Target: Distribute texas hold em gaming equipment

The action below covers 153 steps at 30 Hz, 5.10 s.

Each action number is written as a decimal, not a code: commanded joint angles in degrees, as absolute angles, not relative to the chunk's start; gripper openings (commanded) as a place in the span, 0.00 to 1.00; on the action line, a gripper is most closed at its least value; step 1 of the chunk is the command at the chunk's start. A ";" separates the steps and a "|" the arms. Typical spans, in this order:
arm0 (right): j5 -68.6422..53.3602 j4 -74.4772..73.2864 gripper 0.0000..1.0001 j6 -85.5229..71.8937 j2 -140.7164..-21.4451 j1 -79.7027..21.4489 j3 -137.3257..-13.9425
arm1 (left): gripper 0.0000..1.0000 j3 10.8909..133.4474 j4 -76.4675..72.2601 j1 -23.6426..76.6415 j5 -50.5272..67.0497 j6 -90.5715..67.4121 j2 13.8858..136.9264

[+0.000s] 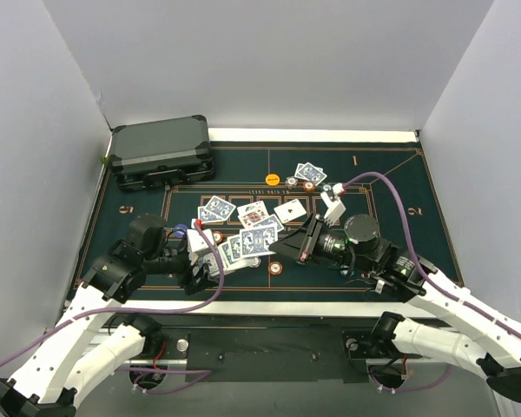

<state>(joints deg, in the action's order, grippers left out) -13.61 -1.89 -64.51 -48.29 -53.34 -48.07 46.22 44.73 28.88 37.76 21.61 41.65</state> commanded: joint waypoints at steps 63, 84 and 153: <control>-15.38 -7.91 0.03 -43.33 -107.05 -26.19 -65.74 | 0.00 47.64 40.61 28.83 39.46 19.95 39.38; -6.68 -26.62 0.55 -41.04 -86.58 -36.64 -80.06 | 0.00 47.46 41.31 28.83 39.90 20.57 39.38; 10.19 -34.36 0.60 -52.74 -92.92 -54.95 -85.79 | 0.00 31.03 27.96 28.21 32.79 24.34 34.63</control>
